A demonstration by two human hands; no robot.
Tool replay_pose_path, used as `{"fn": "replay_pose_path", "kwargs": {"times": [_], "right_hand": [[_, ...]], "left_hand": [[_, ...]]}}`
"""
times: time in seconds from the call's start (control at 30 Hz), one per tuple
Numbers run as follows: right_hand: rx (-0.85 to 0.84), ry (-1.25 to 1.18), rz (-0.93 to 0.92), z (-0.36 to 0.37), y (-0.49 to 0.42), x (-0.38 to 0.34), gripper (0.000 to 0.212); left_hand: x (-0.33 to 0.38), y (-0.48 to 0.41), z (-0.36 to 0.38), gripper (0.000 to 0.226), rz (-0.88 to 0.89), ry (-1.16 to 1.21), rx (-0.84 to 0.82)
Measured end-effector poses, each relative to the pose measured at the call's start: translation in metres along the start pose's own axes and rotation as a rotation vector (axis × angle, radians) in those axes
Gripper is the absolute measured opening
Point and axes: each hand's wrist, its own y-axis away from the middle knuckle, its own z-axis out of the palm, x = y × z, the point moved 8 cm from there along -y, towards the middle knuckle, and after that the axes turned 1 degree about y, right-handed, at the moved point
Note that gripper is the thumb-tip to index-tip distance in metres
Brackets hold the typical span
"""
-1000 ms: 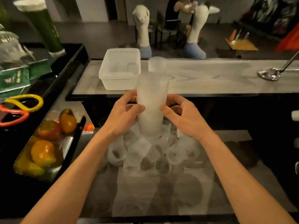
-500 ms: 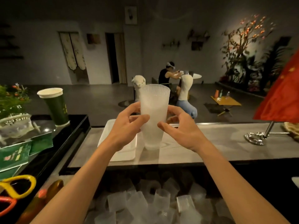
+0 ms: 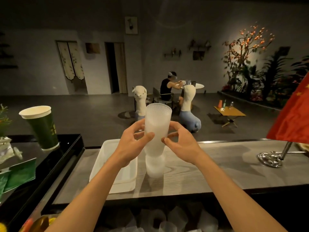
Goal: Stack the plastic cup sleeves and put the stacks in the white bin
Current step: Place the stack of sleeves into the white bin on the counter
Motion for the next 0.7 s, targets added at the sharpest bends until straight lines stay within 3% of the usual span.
{"fn": "replay_pose_path", "kwargs": {"times": [0.3, 0.7], "right_hand": [[-0.046, 0.005, 0.046, 0.016, -0.011, 0.026, 0.057], [-0.054, 0.035, 0.058, 0.008, -0.006, 0.026, 0.055]], "left_hand": [[-0.038, -0.013, 0.007, 0.060, -0.079, -0.022, 0.013], [-0.041, -0.013, 0.004, 0.057, -0.070, -0.040, -0.007]]}}
